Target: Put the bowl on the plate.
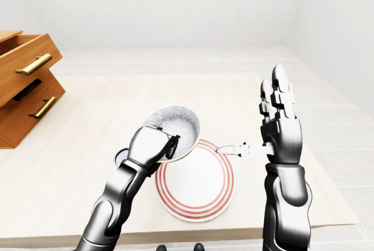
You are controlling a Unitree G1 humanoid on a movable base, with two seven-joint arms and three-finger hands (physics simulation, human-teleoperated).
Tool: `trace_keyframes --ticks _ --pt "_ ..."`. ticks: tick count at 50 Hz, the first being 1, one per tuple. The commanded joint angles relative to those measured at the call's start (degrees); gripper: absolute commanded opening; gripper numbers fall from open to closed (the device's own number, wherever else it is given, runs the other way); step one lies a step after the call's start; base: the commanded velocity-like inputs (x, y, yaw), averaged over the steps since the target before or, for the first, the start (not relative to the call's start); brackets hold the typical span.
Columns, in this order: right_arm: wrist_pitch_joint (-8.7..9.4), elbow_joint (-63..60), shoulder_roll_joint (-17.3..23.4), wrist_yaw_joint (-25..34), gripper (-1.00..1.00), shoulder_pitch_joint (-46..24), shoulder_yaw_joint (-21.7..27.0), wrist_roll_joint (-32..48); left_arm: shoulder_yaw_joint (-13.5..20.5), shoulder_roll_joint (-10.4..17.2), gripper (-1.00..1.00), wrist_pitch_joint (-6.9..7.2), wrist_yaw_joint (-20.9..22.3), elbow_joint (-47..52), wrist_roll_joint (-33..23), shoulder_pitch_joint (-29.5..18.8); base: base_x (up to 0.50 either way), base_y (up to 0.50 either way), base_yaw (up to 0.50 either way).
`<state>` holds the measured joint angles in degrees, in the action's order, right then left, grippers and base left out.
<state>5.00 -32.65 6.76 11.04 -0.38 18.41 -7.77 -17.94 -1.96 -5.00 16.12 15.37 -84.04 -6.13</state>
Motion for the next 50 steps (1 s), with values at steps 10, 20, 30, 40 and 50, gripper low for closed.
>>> trace_keyframes --ticks 10,20,30,40,50 --pt "0.0 0.2 -0.1 0.7 1.0 0.5 0.4 -0.1 -1.1 -0.9 -1.0 0.0 -0.8 3.6 0.8 3.0 0.0 0.0 0.0" --pt "0.0 -0.1 0.1 0.7 1.0 0.4 0.7 -0.1 -1.4 -0.7 -1.0 0.0 -1.8 2.5 0.8 3.2 0.0 0.0 0.0" --pt "0.0 -0.3 0.1 0.7 1.0 0.4 0.7 0.1 -1.8 -0.7 -1.0 0.0 -3.0 1.0 1.0 3.6 0.0 0.0 0.0" --pt "0.0 1.0 0.0 0.8 1.0 0.3 0.5 0.3 -0.9 -0.9 -1.0 0.0 -4.8 -3.5 1.4 1.6 0.0 0.0 0.0" --pt "0.0 1.7 0.1 0.8 1.0 0.2 0.5 0.1 -1.2 -1.1 -1.0 0.0 -5.2 -4.5 1.5 1.9 0.0 0.0 0.0"
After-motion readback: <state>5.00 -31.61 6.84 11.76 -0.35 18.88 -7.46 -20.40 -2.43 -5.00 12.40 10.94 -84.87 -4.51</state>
